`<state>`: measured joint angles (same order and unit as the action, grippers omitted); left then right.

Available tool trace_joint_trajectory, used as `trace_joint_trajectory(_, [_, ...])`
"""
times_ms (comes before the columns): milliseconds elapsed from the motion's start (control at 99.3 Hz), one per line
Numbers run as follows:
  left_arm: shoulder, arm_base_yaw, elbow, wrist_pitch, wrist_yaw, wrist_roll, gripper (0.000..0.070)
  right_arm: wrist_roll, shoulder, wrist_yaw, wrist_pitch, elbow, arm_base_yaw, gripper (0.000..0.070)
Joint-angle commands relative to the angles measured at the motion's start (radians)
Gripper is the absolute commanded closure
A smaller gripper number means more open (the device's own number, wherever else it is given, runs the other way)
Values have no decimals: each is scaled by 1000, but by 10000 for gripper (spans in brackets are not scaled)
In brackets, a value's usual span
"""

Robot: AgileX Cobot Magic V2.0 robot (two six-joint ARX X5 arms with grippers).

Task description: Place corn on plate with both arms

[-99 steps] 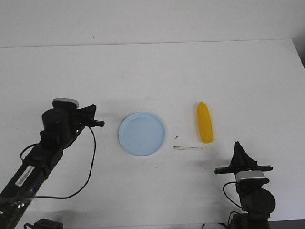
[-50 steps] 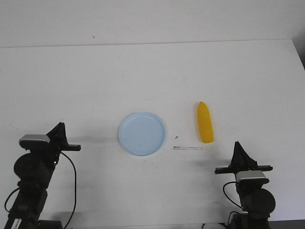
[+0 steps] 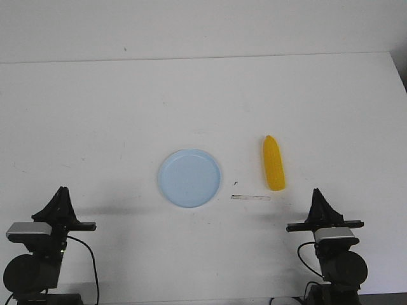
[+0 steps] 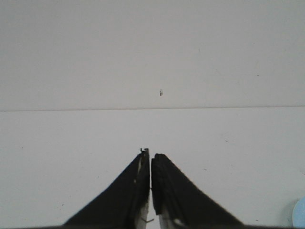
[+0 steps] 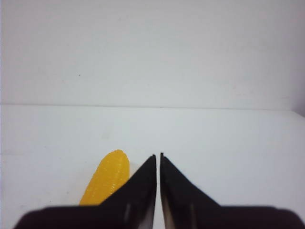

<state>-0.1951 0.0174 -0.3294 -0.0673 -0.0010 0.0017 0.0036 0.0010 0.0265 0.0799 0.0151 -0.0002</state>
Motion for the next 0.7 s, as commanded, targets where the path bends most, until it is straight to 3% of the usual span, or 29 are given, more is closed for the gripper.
trace_joint_trajectory(0, [22, 0, -6, -9, 0, 9, 699, -4, 0, 0, 10, -3, 1, 689])
trace_joint_trajectory(685, [53, 0, -7, -2, 0, 9, 699, -4, 0, 0, 12, -3, 1, 689])
